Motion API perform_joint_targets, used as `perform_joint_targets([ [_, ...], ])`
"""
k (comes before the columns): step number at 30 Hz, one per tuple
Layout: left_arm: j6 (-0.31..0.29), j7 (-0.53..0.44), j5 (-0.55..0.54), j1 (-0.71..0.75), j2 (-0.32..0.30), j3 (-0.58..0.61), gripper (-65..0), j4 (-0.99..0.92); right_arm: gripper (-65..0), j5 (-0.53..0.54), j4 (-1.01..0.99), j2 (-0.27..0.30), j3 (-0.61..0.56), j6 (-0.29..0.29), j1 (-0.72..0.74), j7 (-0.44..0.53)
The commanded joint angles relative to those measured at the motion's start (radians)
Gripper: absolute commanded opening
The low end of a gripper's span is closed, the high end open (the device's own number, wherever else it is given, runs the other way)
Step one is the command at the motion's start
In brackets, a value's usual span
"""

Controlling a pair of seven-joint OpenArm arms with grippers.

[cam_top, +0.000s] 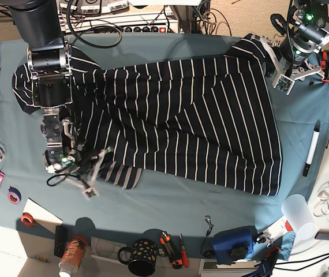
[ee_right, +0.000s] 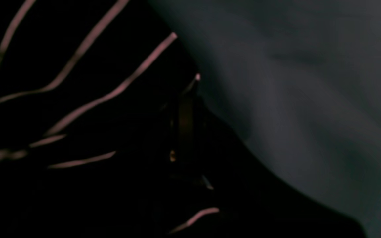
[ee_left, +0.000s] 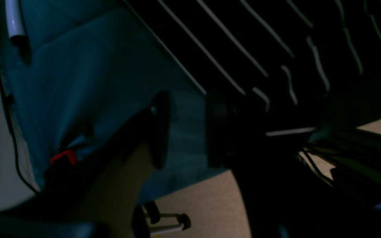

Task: Layout the t-shirt on the table in an organized manner, then fold the t-shirt properly
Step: 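Grasp the shirt hem corner with the right gripper, then drag the hem corner with the right gripper to straighten the shirt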

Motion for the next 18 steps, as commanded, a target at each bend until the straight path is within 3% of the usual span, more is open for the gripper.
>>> perform_joint_targets([
  [1,0.004,-0.019,-0.003,0.003,-0.008,-0.005,-45.6,0.014,-65.0,-0.012,0.016,0.013,0.004,-0.025,0.055,0.051],
  [4,0.003,-0.019,-0.003,0.003,-0.008,-0.005,-45.6,0.014,-65.0,-0.097,0.016,0.013,0.004,-0.094,0.095,0.166],
  [7,0.003,-0.018,-0.003,0.003,-0.008,-0.005,-45.6,0.014,-65.0,-0.183,0.015,0.017,0.004,-0.198,0.121,0.322],
  [10,0.004,-0.018,-0.003,0.003,-0.008,-0.005,-45.6,0.014,-65.0,-0.199,0.014,0.026,0.004,-0.270,0.154,0.373],
  [18,0.003,-0.018,-0.032,0.003,-0.008,-0.005,-45.6,0.014,-65.0,-0.239,-0.127,0.062,0.005,-0.323,0.296,0.536],
])
